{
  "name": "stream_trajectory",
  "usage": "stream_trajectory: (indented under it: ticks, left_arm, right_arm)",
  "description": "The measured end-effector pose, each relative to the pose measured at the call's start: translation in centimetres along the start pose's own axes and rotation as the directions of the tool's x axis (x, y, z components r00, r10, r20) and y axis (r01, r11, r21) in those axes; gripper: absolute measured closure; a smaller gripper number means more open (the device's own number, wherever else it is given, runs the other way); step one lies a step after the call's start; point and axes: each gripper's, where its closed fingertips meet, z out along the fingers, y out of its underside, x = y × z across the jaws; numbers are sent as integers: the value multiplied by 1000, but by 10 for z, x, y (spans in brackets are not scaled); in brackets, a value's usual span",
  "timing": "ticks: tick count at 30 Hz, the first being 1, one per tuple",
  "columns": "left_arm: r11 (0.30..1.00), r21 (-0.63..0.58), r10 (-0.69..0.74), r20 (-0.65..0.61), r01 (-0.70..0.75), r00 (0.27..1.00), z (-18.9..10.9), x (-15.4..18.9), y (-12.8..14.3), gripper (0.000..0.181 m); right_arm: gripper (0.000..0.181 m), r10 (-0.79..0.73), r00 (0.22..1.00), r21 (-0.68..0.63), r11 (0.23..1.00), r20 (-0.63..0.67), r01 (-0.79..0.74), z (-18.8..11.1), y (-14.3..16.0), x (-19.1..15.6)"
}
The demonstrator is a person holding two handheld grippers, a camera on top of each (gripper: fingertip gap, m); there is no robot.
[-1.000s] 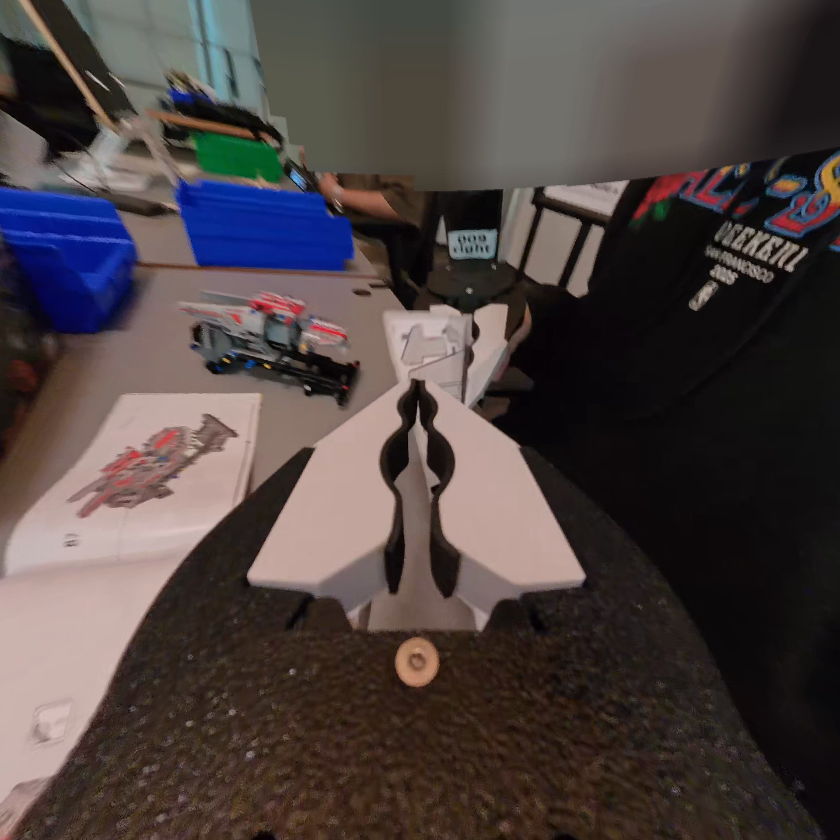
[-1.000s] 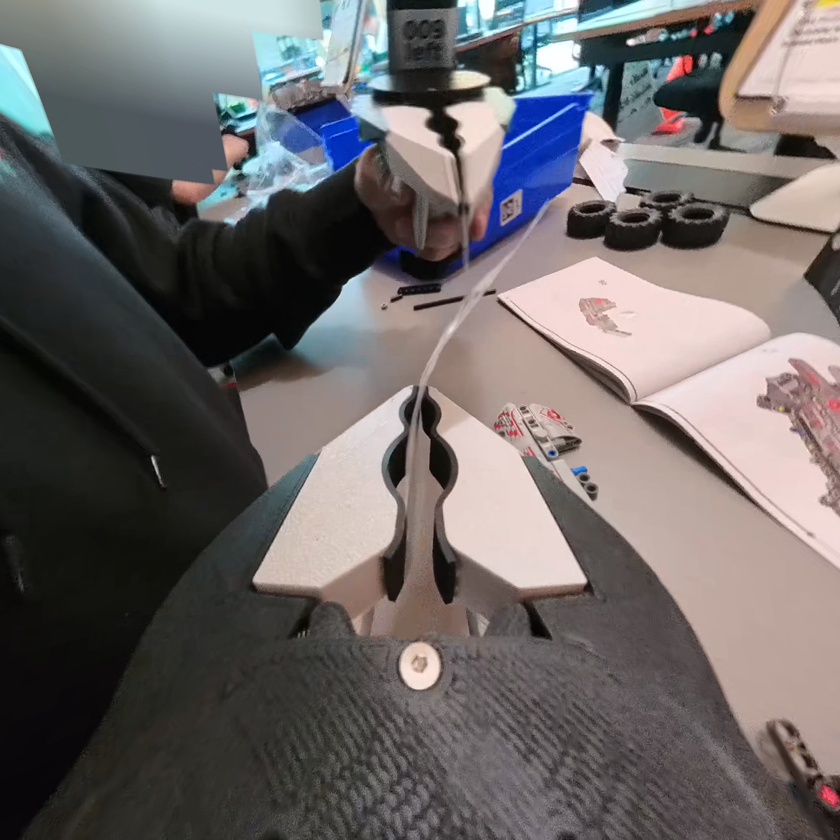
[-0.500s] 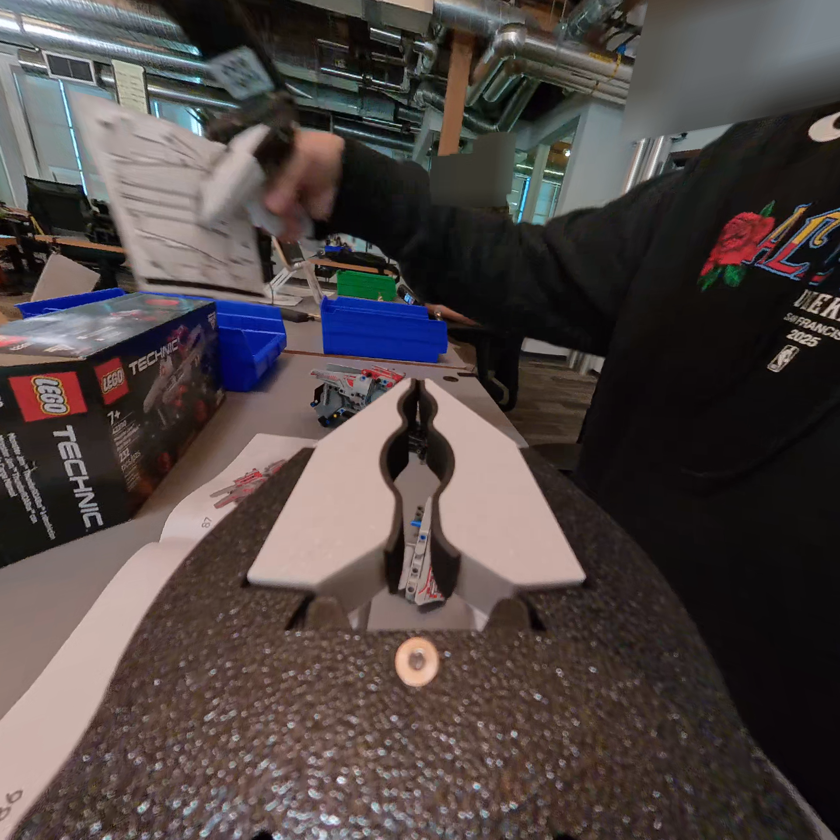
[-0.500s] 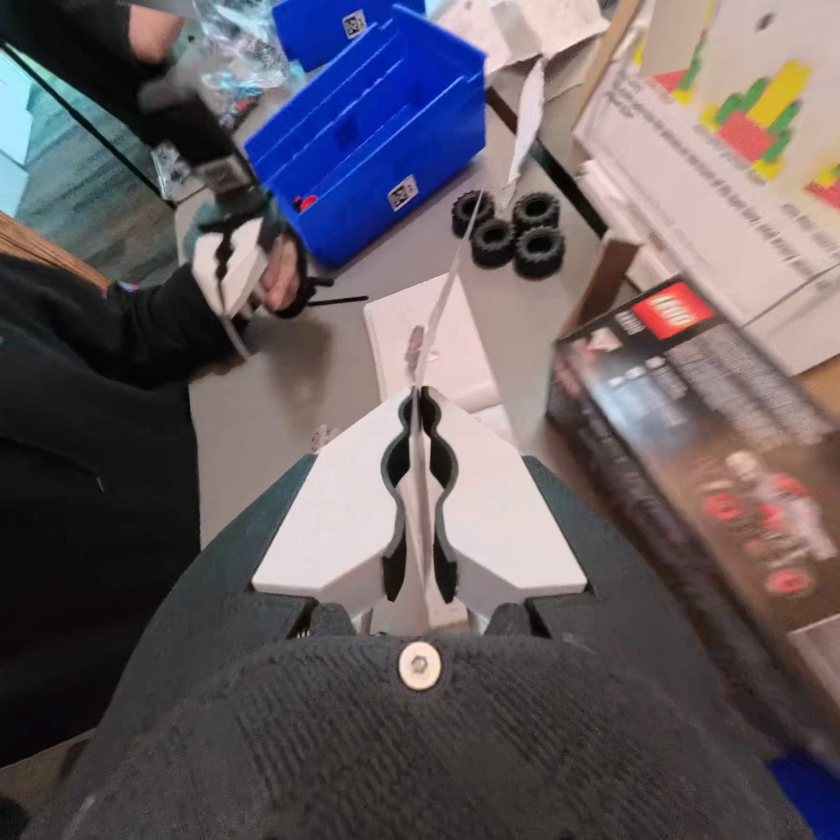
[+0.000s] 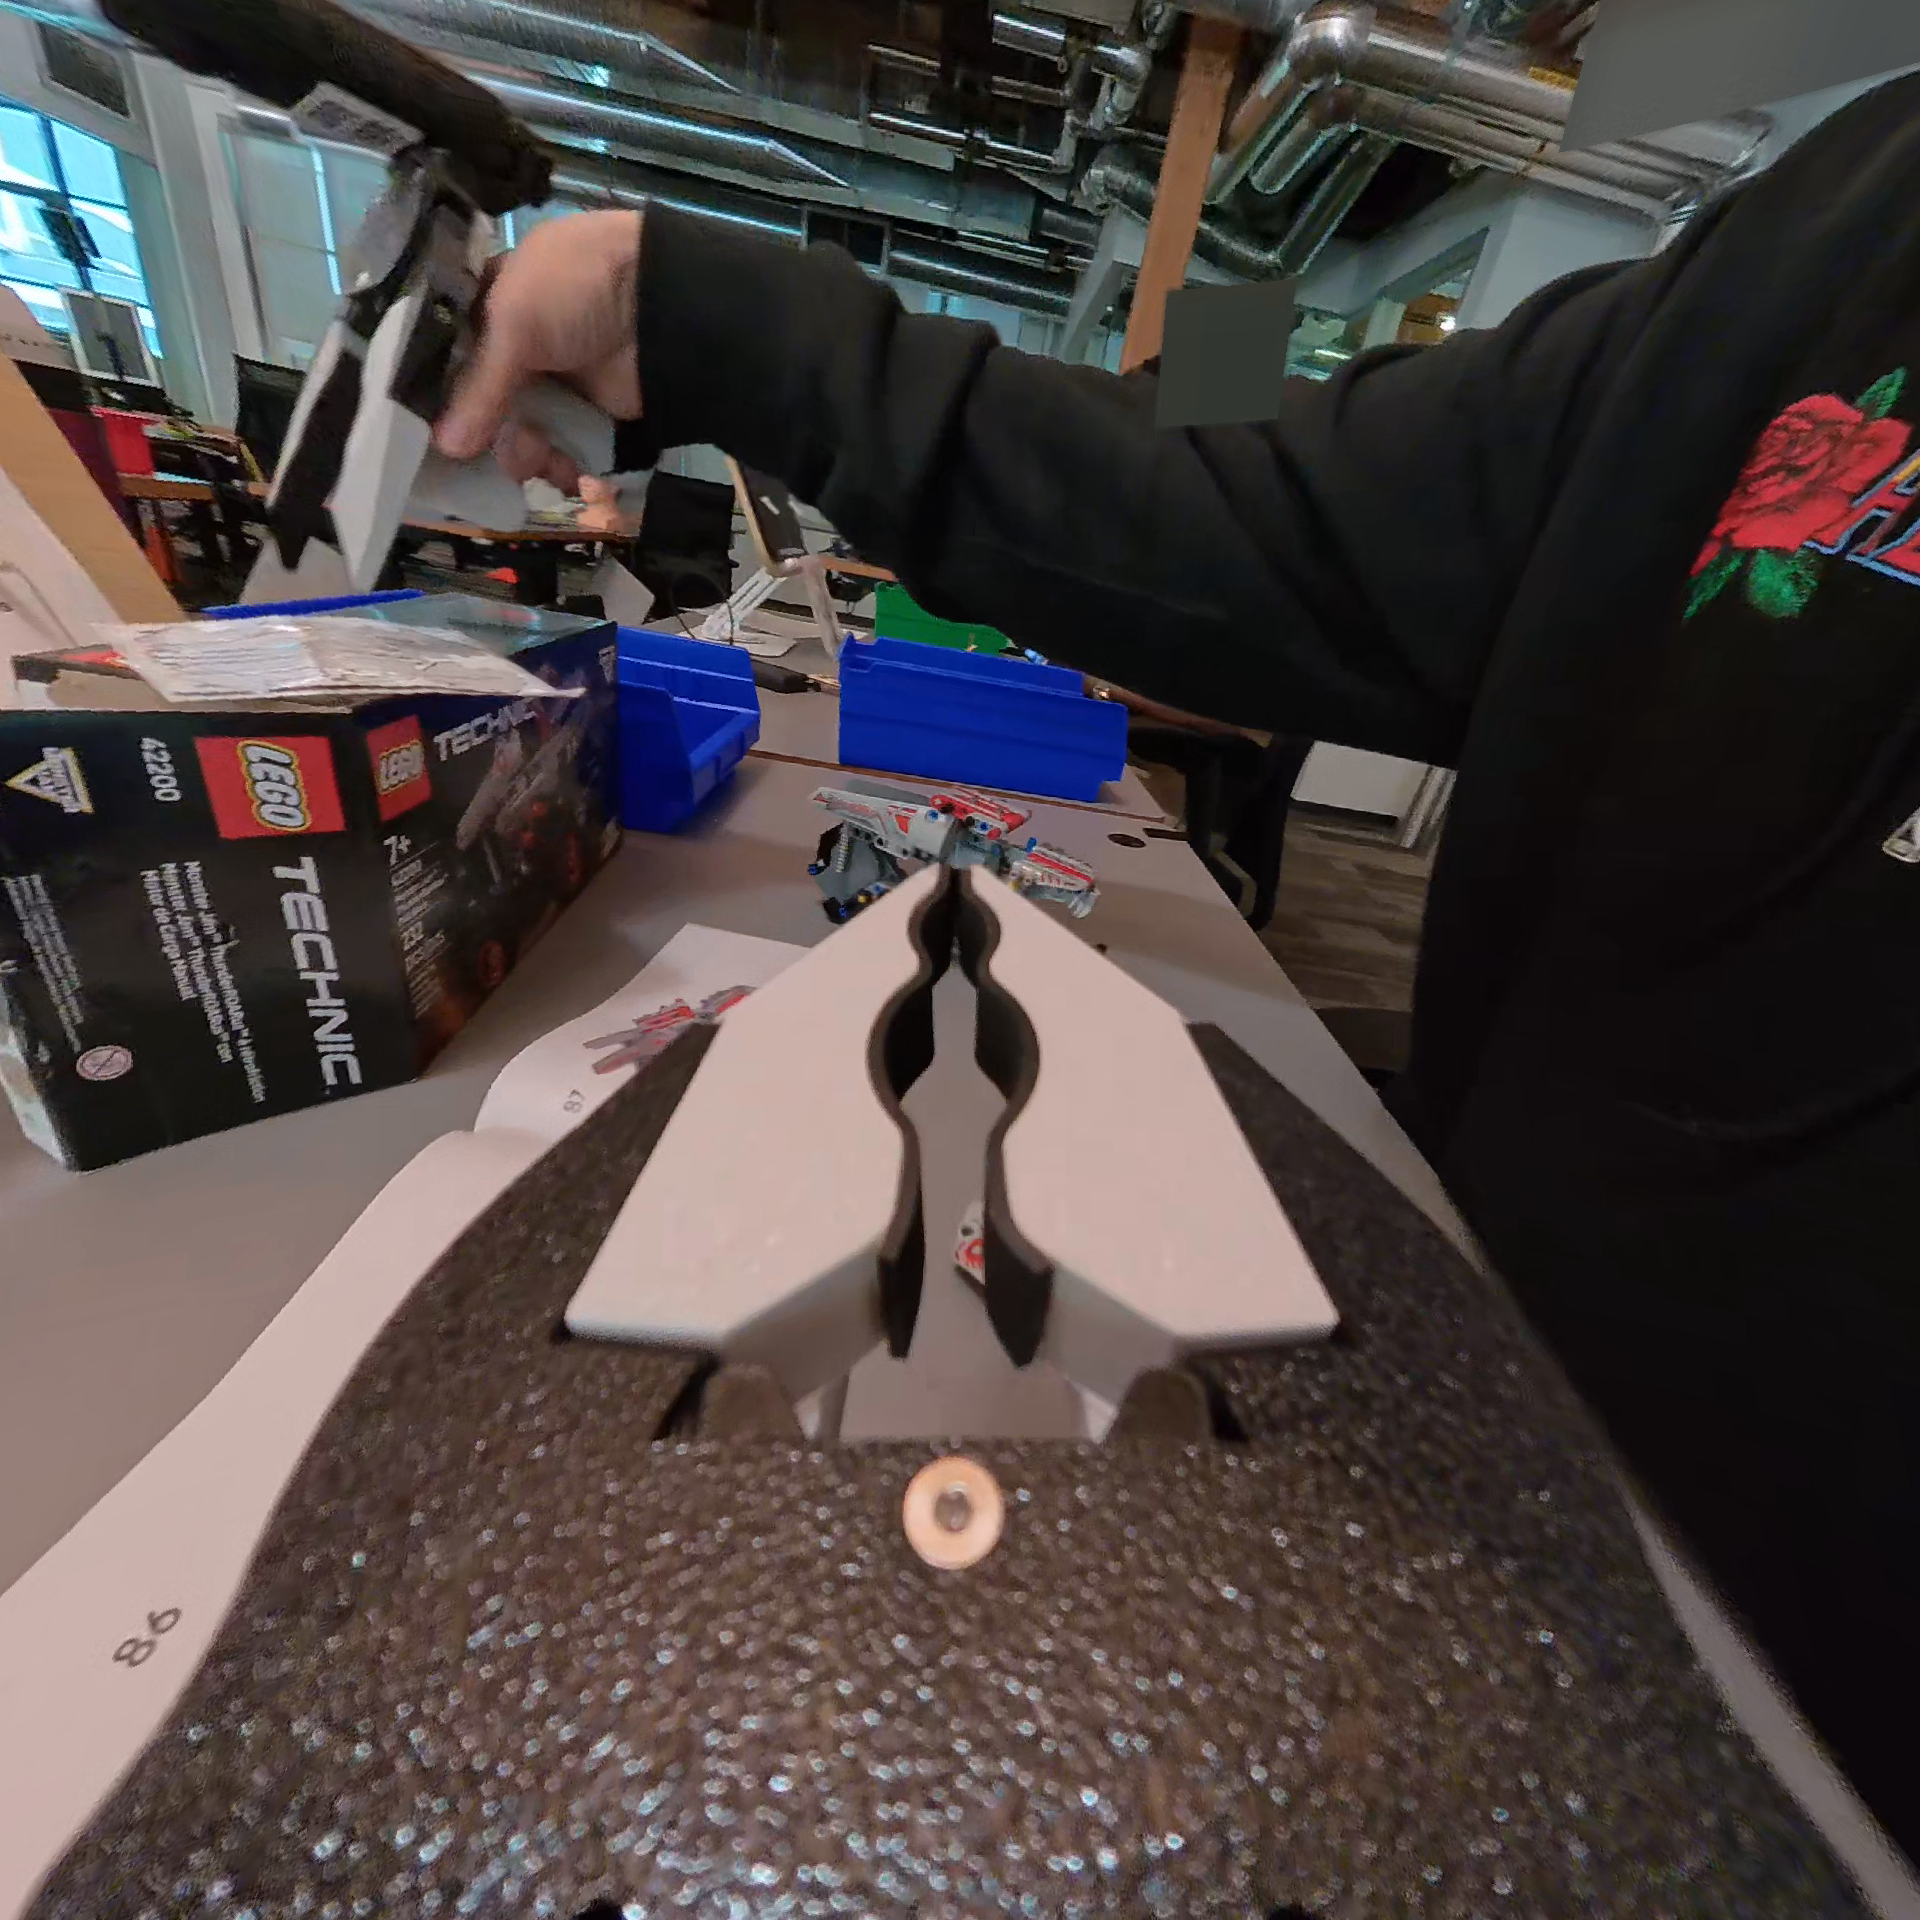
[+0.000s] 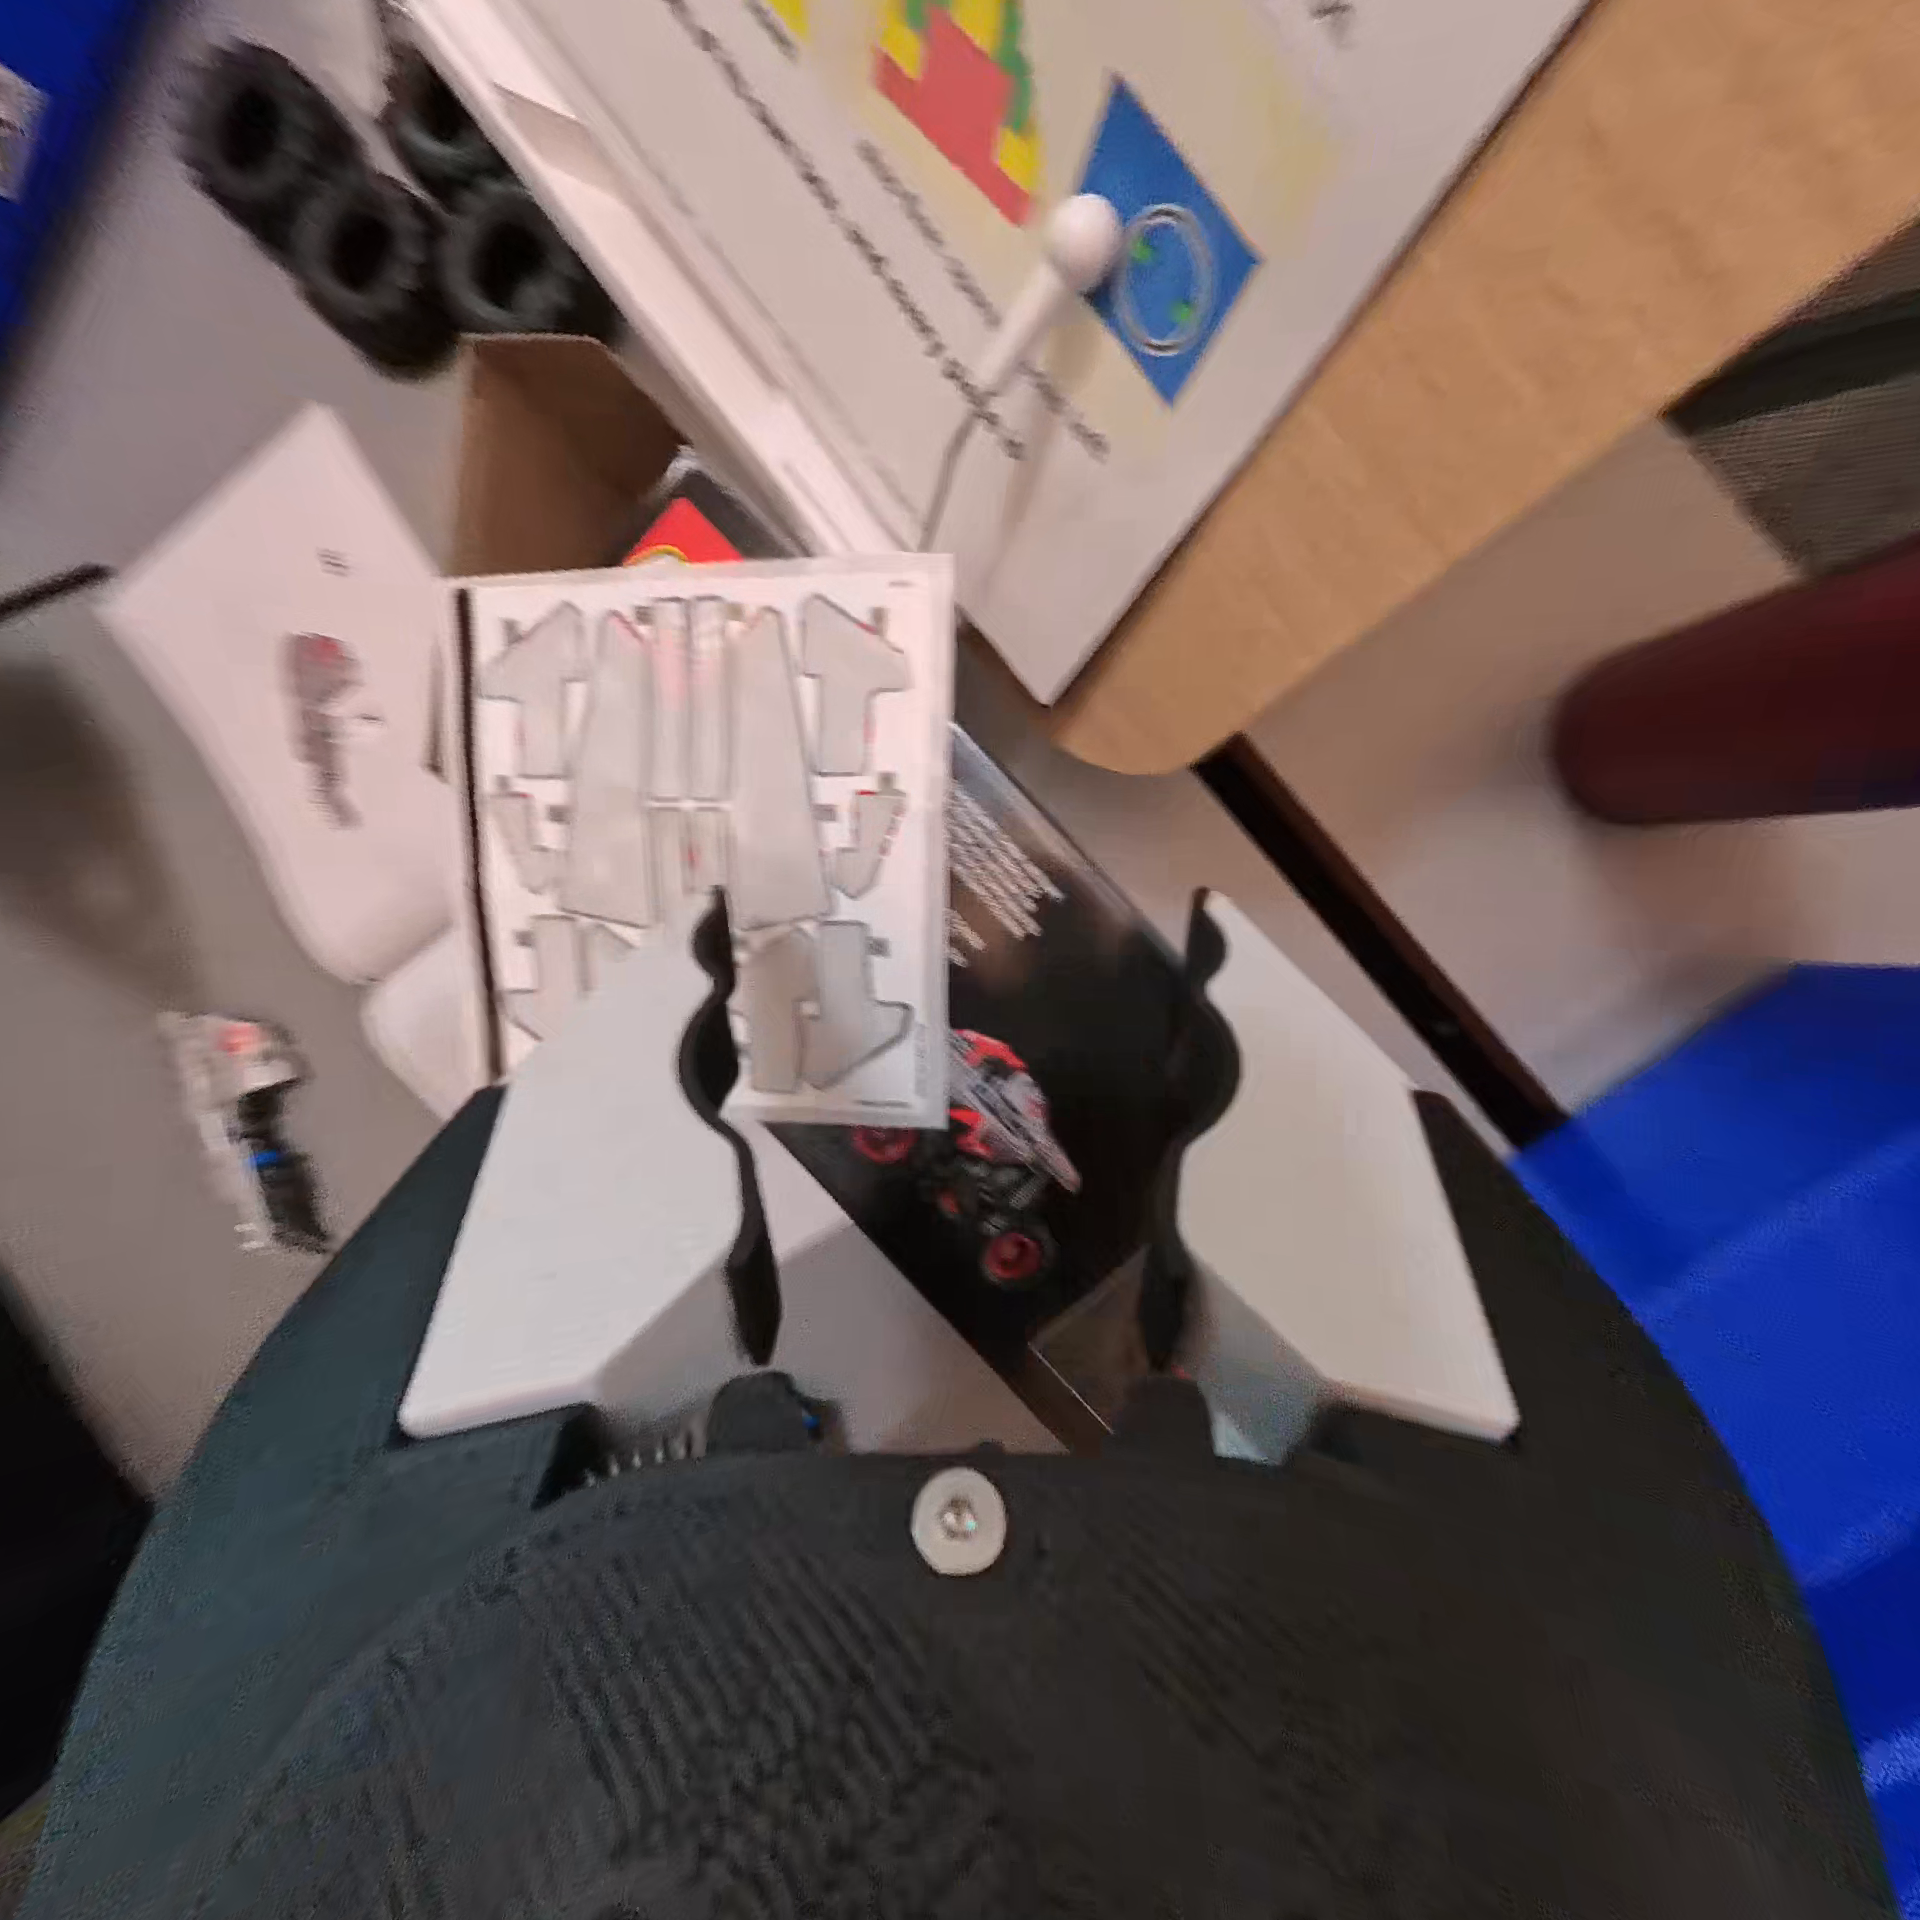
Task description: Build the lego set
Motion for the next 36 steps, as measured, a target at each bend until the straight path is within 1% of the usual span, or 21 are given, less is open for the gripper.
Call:
stream_trajectory:
  ticks: [3,4,5,6,8,9,11,12,14,16,17,18,20,21,22,23,26,28,31,34,36]
  left_arm:
    - [999,-23,38,70,-37,997,3,-6,1,181]
    - [997,-44,76,109,-71,991,5,-8,2,181]
    - [990,-71,130,149,-120,980,7,-9,3,181]
    - [978,-102,197,198,-180,960,10,-10,4,181]
    - [926,-186,373,299,-329,878,18,-11,4,181]
    - [877,-237,477,337,-417,812,22,-11,3,181]
    - [731,-354,682,373,-583,629,31,-6,0,181]
    - [638,-416,769,377,-648,516,36,-4,-1,181]
    - [414,-530,903,345,-740,257,44,3,-4,181]
    - [199,-595,955,296,-779,17,52,15,-8,181]
    - [105,-603,959,273,-791,-81,57,23,-8,181]
    - [36,-604,955,256,-796,-151,61,29,-7,181]
    - [-62,-601,942,229,-797,-246,67,39,-3,181]
    - [-100,-596,933,221,-797,-283,70,45,-2,181]
    - [-125,-592,929,213,-796,-304,72,48,-1,181]
    - [-141,-589,925,209,-796,-318,73,52,-1,181]
    - [-182,-590,912,198,-787,-359,74,58,-2,181]
    - [-211,-597,903,184,-774,-388,74,60,-3,181]
    - [-240,-599,896,168,-764,-412,74,64,-2,181]
    - [-260,-593,892,153,-762,-425,76,67,0,181]
    - [-265,-592,893,146,-761,-425,76,67,1,181]
  right_arm:
    - [69,-31,984,-8,1000,-177,30,-26,4,20]
    - [68,-33,968,7,999,-248,36,-41,5,25]
    - [71,-25,948,51,998,-319,44,-59,3,26]
    - [75,-12,934,120,991,-356,58,-77,1,17]
    - [83,2,954,280,956,-299,86,-101,3,-35]
    - [92,-6,974,365,927,-227,91,-106,7,-73]
    - [96,-66,996,503,859,-66,90,-103,26,-158]
    - [97,-75,997,572,818,10,56,-97,38,-198]
    - [97,-35,984,663,743,174,-91,-78,64,-261]
    - [102,74,937,681,668,341,-301,-54,86,-297]
    - [104,136,890,673,608,434,-421,-44,93,-307]
    - [108,174,828,650,542,533,-532,-38,99,-314]
    - [130,178,697,588,417,695,-693,-35,104,-322]
    - [139,168,647,566,357,744,-743,-38,105,-322]
    - [148,155,623,562,307,767,-768,-42,106,-320]
    - [154,150,618,564,288,772,-774,-43,107,-320]
    - [154,152,626,565,309,765,-765,-42,109,-326]
    - [154,137,603,545,308,786,-780,-43,108,-329]
    - [163,118,560,508,300,820,-807,-41,106,-332]
    - [167,99,519,473,295,849,-830,-39,105,-336]
    - [169,100,513,468,290,853,-835,-37,106,-336]
